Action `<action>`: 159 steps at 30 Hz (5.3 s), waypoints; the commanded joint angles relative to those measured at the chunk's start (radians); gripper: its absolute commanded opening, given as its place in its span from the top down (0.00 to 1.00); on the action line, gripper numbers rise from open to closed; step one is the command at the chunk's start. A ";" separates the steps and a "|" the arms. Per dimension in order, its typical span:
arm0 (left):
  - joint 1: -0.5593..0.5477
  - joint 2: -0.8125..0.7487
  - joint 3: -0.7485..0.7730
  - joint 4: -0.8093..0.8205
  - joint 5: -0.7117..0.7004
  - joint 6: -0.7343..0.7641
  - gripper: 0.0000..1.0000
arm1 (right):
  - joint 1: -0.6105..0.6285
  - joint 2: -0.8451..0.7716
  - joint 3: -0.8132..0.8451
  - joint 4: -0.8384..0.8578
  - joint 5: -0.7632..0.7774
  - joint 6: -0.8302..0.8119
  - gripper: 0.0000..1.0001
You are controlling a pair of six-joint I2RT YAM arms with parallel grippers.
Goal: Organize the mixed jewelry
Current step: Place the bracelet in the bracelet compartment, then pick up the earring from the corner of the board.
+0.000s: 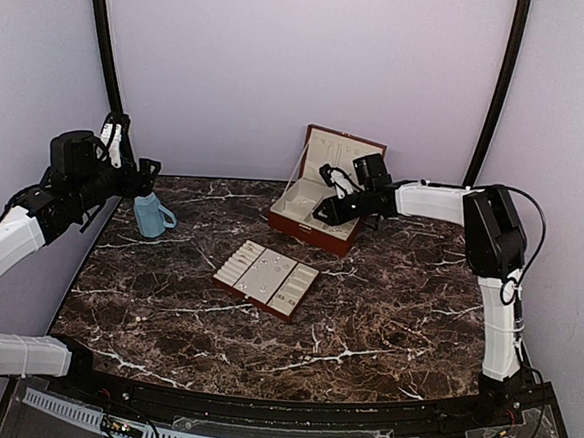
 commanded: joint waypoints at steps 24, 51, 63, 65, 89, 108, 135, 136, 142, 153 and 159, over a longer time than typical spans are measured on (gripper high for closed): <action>-0.017 0.000 -0.044 0.059 -0.030 0.000 0.15 | -0.041 -0.608 -0.702 0.340 0.062 0.291 0.52; -0.041 -0.067 -0.274 -0.723 -0.014 -0.781 0.39 | -0.045 -0.740 -0.917 0.425 0.095 0.342 0.54; -0.043 0.134 -0.318 -0.727 0.133 -0.816 0.62 | -0.047 -0.829 -0.989 0.424 0.152 0.342 0.54; -0.042 0.139 -0.320 -0.726 0.123 -0.824 0.68 | -0.048 -0.842 -1.000 0.426 0.158 0.342 0.54; -0.043 0.188 -0.319 -0.683 0.059 -0.804 0.85 | -0.060 -0.857 -1.045 0.436 0.163 0.350 0.53; -0.043 0.170 -0.330 -0.648 0.075 -0.790 0.78 | -0.063 -0.838 -1.051 0.442 0.159 0.356 0.53; -0.043 0.240 -0.308 -0.647 0.082 -0.766 0.89 | -0.063 -0.825 -1.052 0.442 0.167 0.357 0.54; -0.043 0.241 -0.308 -0.649 0.082 -0.766 0.89 | -0.063 -0.824 -1.053 0.442 0.167 0.358 0.54; -0.042 0.247 -0.305 -0.654 0.079 -0.764 1.00 | -0.064 -0.826 -1.053 0.442 0.171 0.356 0.54; -0.042 0.196 -0.231 -0.681 0.057 -0.752 1.00 | -0.065 -0.859 -1.055 0.442 0.177 0.361 0.54; -0.043 0.107 -0.175 -0.663 0.035 -0.701 1.00 | -0.083 -0.886 -1.063 0.462 0.140 0.390 0.54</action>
